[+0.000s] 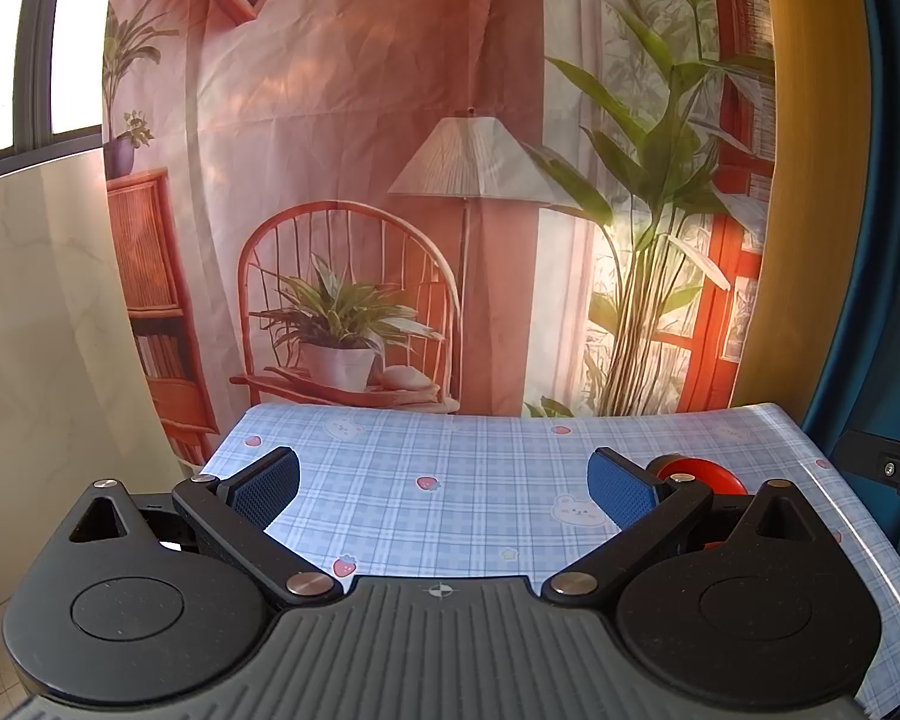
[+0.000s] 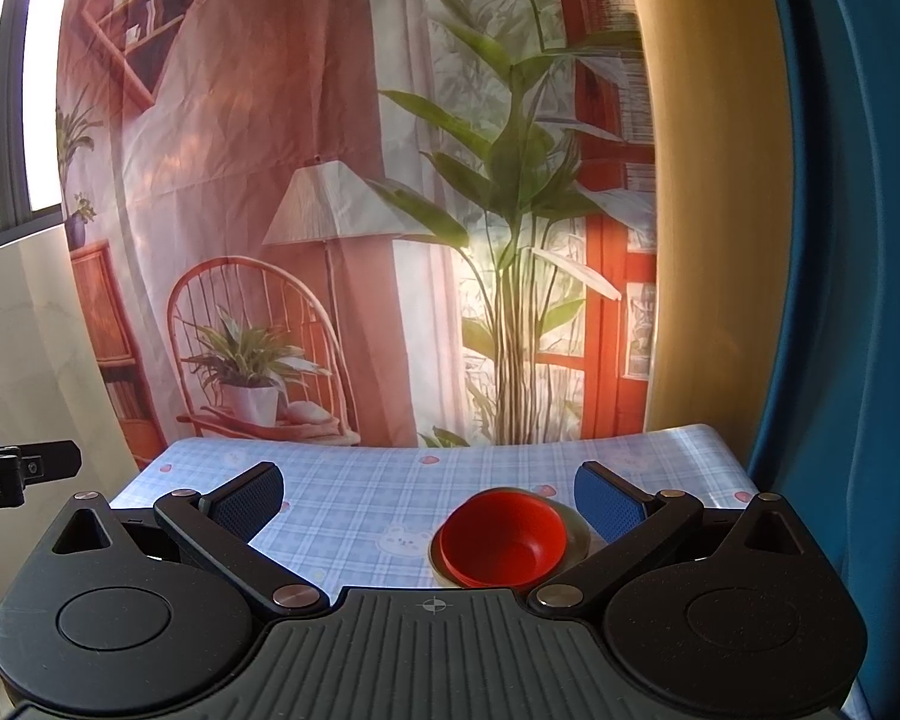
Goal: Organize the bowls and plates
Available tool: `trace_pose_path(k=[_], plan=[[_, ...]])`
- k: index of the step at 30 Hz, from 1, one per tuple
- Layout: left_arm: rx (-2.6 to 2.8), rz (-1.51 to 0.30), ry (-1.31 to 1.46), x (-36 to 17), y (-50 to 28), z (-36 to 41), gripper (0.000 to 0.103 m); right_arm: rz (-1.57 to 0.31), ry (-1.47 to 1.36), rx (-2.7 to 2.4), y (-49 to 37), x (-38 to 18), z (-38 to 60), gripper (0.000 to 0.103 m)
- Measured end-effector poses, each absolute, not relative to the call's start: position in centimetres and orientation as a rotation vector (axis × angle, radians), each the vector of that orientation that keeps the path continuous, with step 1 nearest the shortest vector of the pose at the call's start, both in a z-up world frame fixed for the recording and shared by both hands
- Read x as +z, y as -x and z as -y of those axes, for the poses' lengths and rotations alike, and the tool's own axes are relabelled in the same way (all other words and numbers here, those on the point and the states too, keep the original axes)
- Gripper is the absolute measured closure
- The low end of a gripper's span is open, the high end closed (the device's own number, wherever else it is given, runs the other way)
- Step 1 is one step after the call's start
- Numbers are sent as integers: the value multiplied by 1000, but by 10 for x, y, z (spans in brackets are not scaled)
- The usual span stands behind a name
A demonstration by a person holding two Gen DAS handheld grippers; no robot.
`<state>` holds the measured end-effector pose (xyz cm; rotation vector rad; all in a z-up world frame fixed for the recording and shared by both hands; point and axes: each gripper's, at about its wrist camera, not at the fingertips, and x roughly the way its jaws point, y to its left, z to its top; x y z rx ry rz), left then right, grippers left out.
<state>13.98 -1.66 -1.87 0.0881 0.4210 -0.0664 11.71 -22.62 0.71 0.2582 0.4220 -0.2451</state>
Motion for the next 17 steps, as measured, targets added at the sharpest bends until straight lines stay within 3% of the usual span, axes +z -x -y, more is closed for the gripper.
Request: trace_pose_path(k=[17], plan=[[-80,-421,-84,-19,-140,20,0,-430,-258,-244,-118,7,222,0]])
